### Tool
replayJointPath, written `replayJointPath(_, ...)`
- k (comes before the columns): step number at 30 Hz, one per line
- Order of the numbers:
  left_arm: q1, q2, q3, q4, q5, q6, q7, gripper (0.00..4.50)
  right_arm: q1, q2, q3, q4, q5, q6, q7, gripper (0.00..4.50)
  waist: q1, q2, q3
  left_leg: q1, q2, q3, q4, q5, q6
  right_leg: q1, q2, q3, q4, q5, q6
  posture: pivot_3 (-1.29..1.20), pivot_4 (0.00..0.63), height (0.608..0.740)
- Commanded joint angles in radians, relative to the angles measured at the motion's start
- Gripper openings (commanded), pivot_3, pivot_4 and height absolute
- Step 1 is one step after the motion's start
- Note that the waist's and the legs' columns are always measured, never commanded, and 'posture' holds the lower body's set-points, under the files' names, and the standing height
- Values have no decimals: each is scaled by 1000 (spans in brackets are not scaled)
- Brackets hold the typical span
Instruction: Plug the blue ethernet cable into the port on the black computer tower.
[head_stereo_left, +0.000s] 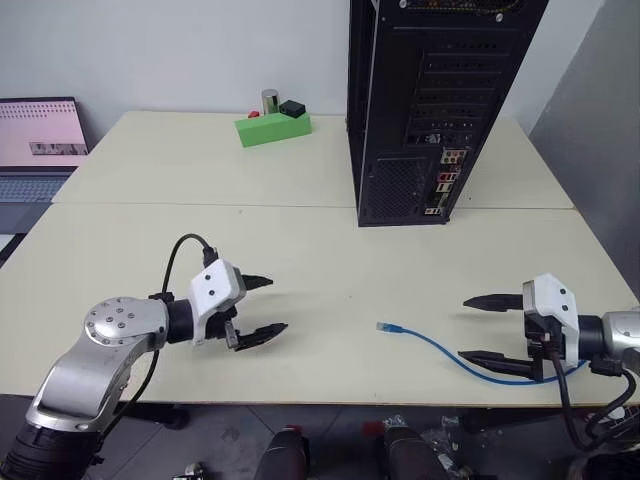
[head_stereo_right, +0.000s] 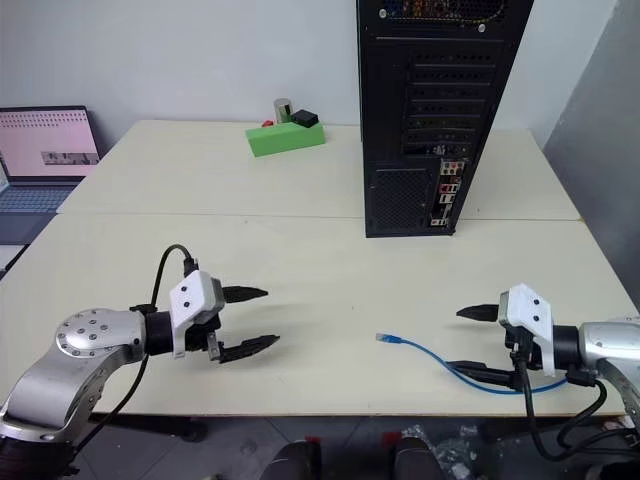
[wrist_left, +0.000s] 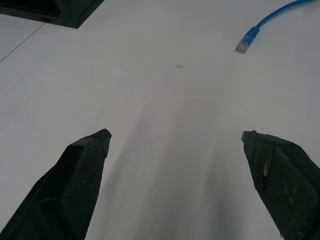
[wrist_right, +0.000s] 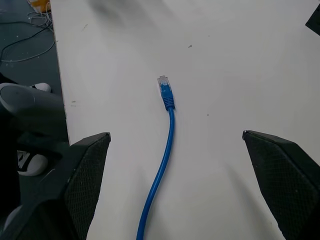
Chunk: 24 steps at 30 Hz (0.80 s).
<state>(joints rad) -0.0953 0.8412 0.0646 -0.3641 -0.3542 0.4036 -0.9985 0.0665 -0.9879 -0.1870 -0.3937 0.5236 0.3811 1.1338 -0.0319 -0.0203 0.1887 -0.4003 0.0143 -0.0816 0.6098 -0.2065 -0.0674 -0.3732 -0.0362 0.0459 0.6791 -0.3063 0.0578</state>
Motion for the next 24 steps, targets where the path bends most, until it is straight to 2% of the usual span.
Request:
replayJointPath(1,-14,4,5,-36,-8,-24,-9,4482,-1,2,-21,-11,-8,-22,5,4500,0,0,0,0,0,0,0,0,0,0,0,0,0,0,0,0,150,740)
replayJointPath(12,-15,9,-23,-98,-41,25,-50,4482,18,26,0,-68,-18,4,-30,4500,0,0,0,0,0,0,0,0,0,0,0,0,0,0,-1,0,150,740)
replayJointPath(20,-53,-11,-97,-143,-59,57,-51,4482,15,114,72,-80,-89,26,-167,4500,0,0,0,0,0,0,0,0,0,0,0,0,0,0,-1,0,150,740)
replayJointPath(24,-86,-21,-175,-123,-7,11,-67,4482,-11,163,178,-15,-183,-8,-209,4500,0,-1,-1,0,0,0,0,0,0,0,0,0,0,2,-3,0,150,740)
